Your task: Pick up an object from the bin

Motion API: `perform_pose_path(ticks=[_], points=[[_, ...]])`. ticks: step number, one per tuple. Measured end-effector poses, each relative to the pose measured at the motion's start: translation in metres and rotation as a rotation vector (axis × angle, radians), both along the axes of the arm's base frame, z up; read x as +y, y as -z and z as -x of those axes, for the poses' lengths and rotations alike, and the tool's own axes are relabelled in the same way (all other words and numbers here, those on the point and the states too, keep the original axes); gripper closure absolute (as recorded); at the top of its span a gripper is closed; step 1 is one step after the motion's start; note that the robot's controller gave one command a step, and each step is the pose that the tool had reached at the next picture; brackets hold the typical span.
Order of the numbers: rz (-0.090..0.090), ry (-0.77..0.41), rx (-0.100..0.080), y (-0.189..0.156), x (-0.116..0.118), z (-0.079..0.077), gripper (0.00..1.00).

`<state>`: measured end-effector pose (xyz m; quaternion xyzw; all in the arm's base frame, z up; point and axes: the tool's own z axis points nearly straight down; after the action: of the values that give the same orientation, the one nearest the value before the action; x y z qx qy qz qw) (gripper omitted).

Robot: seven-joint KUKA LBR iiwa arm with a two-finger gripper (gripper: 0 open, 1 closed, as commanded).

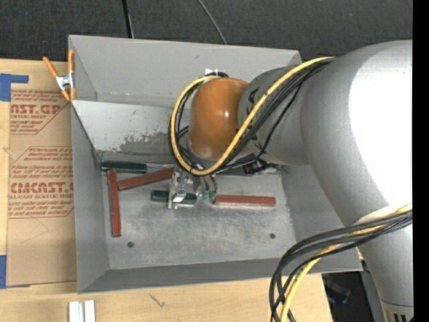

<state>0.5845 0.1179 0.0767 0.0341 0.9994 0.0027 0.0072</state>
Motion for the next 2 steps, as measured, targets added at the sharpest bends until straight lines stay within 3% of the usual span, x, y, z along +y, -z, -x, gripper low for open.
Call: perform_pose_path(ticks=[1,2], points=[[0.0,0.0,0.0,0.0,0.0,0.0,1.0],[0.004,-0.05,0.012,-0.115,0.004,0.01,1.0]])
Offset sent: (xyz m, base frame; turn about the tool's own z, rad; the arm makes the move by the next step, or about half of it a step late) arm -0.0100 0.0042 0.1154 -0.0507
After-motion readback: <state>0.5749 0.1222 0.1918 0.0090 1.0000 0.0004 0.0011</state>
